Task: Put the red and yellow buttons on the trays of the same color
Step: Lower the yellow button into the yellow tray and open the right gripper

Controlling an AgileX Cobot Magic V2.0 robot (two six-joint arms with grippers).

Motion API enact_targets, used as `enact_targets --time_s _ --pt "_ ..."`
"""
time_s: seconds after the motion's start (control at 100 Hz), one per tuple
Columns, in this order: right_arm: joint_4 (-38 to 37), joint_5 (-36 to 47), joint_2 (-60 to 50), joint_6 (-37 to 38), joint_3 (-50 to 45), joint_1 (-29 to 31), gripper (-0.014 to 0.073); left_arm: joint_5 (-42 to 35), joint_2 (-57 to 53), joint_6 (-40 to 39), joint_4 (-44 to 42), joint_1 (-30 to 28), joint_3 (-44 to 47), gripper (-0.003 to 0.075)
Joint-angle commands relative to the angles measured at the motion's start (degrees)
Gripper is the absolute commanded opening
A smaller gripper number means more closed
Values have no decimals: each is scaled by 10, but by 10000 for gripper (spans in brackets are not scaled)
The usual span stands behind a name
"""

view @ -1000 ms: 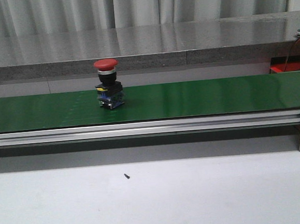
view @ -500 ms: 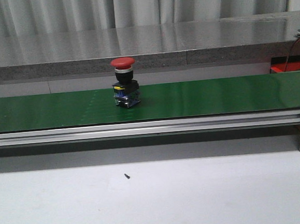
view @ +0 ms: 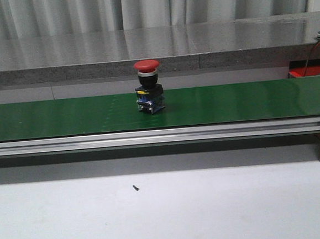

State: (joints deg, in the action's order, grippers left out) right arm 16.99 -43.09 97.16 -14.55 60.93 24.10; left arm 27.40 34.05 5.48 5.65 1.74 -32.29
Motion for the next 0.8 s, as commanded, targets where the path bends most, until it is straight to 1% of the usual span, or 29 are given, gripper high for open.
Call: enact_targets --time_s 0.0,0.12,0.27,0.32,0.59,0.79 --pt "10 13 -21 -5 12 0 259 -40 -1 0 2 2 -16 -20" --pt "9 4 -18 -6 12 -1 271 -40 -1 0 2 2 -16 -20" --pt "9 1 -15 -6 12 -1 384 -38 -1 0 2 2 -16 -20" --pt "9 1 -15 -6 12 -1 405 -37 -1 0 2 2 -16 -20" --pt "9 -13 -15 -6 16 -1 410 -28 -1 0 2 2 -16 -20" --pt "8 -23 -37 -6 37 -1 512 -28 -1 0 2 2 -16 -20"
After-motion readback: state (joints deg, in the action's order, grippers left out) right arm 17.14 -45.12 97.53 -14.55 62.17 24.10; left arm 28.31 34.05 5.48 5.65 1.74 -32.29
